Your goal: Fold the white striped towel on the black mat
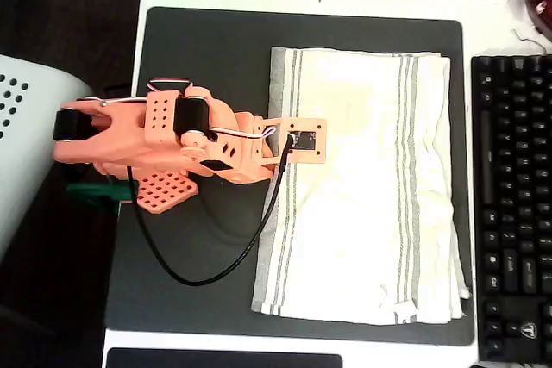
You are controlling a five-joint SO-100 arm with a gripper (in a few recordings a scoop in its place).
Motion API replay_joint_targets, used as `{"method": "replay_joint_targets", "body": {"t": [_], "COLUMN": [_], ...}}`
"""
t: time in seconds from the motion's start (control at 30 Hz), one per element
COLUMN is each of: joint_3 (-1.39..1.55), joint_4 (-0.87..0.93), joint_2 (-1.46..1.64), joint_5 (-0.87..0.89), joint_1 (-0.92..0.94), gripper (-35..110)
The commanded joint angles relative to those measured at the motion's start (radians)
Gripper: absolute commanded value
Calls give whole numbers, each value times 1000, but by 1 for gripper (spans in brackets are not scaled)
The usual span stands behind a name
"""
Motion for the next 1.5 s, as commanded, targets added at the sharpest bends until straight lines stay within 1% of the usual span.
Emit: {"method": "replay_joint_targets", "body": {"t": [0.0,0.27,0.6,0.8,0.93,1.03,1.1,1.23,1.33,1.47], "joint_3": [23,23,21,-74,-218,-380,-505,-742,-871,-1020], "joint_4": [3,3,-8,-31,-8,25,77,181,178,123], "joint_2": [28,28,12,-137,-302,-479,-584,-798,-930,-1092], "joint_5": [-46,-34,-72,-106,-114,-98,-69,110,232,318], "joint_1": [-18,-18,-23,-31,-51,-92,-137,-304,-436,-565], "gripper": [0,0,0,0,0,0,0,0,0,0]}}
